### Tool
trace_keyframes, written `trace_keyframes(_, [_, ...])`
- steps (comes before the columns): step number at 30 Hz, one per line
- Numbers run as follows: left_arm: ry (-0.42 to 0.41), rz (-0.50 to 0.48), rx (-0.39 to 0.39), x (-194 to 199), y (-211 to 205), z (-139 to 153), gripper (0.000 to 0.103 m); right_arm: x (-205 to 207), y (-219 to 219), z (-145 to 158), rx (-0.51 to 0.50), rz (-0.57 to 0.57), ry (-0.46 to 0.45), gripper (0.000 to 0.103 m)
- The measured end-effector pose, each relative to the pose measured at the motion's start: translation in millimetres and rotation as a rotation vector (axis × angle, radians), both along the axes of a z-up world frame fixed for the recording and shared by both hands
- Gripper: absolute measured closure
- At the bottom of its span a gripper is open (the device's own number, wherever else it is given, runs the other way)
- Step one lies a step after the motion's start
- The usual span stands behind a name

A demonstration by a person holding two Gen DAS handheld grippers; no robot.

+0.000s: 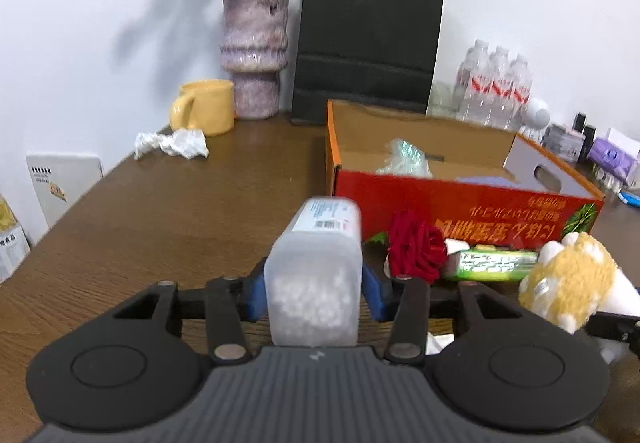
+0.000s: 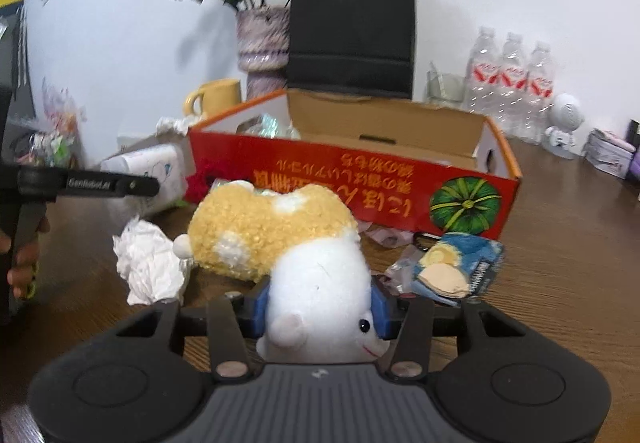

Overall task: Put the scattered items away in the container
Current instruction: 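Grasp the white bead container with the left tool while the right tool grasps the plush sheep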

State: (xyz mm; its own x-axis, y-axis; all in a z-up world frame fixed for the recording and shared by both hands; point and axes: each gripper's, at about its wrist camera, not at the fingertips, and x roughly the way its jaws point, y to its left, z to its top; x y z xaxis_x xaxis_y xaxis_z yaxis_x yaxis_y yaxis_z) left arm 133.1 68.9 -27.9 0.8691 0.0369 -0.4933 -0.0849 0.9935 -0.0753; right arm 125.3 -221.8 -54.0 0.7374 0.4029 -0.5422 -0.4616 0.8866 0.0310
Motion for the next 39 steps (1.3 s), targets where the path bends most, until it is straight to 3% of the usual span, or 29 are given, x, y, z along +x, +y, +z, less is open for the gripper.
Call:
trace_keyframes(15, [-0.191, -0.036, -0.041, -20.3, -4.4, 51.4, 0.059, -0.7, -18.9, 34.2, 0.08, -0.033, -0.101, 0.056])
trace_keyframes(22, [-0.304, -0.088, -0.034, 25.5, -28.8, 93.3, 0.059, 51.1, -18.0, 79.4, 0.109, -0.082, -0.199, 0.056])
trace_keyframes(27, [-0.26, -0.097, -0.069, 90.5, -44.3, 88.0, 0.059, 111.1, -4.5, 82.8, 0.115, -0.118, -0.162, 0.056])
trace_keyframes(32, [-0.176, -0.08, -0.105, 149.6, -50.8, 65.9, 0.059, 175.2, 12.3, 59.3, 0.071, -0.148, -0.063, 0.056])
trace_keyframes(39, [-0.038, -0.087, -0.117, 185.8, -46.1, 27.6, 0.059, 215.4, 24.3, 21.5, -0.013, -0.162, 0.038, 0.055])
